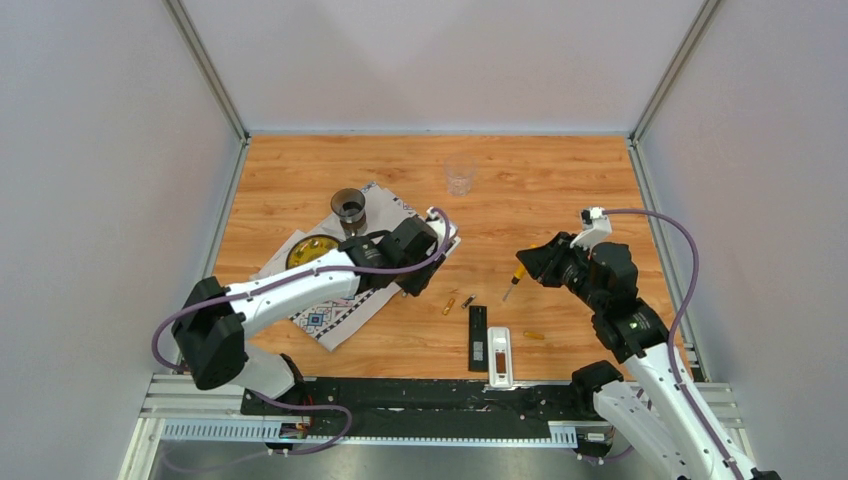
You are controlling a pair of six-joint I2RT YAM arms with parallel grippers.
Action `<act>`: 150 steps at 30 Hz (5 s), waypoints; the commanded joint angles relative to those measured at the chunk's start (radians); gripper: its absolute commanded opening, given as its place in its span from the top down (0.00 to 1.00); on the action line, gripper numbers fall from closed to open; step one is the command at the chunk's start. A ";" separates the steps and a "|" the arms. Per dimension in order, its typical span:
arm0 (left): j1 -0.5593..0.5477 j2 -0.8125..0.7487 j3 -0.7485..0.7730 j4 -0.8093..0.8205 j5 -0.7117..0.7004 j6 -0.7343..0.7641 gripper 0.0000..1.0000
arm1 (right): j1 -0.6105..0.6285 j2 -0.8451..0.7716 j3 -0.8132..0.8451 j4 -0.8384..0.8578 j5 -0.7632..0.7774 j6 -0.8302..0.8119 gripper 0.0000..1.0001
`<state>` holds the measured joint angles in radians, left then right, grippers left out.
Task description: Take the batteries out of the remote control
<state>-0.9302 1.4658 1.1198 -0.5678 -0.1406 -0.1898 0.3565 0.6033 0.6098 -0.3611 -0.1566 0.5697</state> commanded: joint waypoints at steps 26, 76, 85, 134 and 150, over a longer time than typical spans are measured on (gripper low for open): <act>-0.289 -0.056 -0.437 0.249 0.084 -0.200 1.00 | -0.004 0.250 -0.088 0.214 -0.173 0.029 1.00; -0.269 -0.030 -0.459 0.299 -0.016 -0.043 0.33 | 0.148 0.520 -0.050 0.404 -0.058 0.030 1.00; -0.269 -0.036 -0.469 0.307 0.027 -0.042 0.50 | 0.193 0.472 -0.090 0.507 0.055 0.048 1.00; -0.010 -0.343 -0.365 0.605 0.323 -0.085 1.00 | 0.302 0.223 0.061 0.390 -0.165 0.102 0.65; -0.010 -0.624 -0.426 0.367 0.179 0.076 1.00 | 0.350 0.302 0.177 0.475 -0.337 0.096 0.00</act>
<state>-0.9409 0.8795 0.6796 -0.1162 0.0845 -0.1890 0.6674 0.8787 0.7139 0.0414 -0.4465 0.6651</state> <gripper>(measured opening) 0.019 0.998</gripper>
